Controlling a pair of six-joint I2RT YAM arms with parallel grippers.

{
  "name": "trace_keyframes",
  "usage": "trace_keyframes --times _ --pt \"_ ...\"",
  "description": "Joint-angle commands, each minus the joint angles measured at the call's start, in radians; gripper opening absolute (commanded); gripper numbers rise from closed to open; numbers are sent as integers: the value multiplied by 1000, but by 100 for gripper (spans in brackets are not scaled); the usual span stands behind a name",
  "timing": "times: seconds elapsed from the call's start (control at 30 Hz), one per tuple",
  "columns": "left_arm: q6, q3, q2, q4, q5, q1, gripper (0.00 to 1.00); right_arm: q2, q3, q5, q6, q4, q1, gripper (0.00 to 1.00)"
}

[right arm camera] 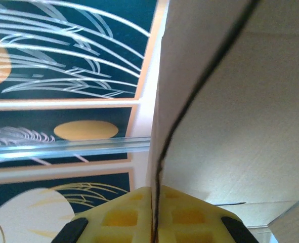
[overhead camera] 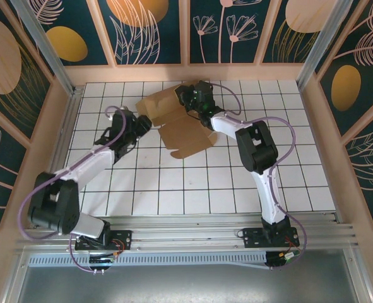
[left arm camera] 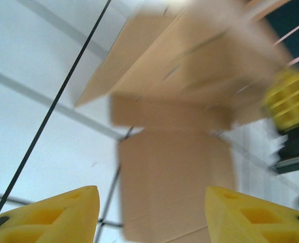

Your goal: Fold the paper box

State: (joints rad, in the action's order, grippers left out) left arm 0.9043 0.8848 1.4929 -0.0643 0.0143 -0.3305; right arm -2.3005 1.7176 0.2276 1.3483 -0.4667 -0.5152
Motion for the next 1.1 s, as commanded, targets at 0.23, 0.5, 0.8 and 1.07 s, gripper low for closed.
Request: trace_keyframes --times 0.23,0.5,0.8,1.07 --pt "-57 205 317 -72 -28 11 59 9 43 -73 200 237 26 11" --pt "-39 365 504 -61 -141 48 62 35 108 -115 203 357 49 10" --pt "-110 530 668 -34 -215 49 61 25 113 -110 193 362 52 9" --pt "-46 538 731 -51 -321 48 48 36 88 -112 194 350 53 8"
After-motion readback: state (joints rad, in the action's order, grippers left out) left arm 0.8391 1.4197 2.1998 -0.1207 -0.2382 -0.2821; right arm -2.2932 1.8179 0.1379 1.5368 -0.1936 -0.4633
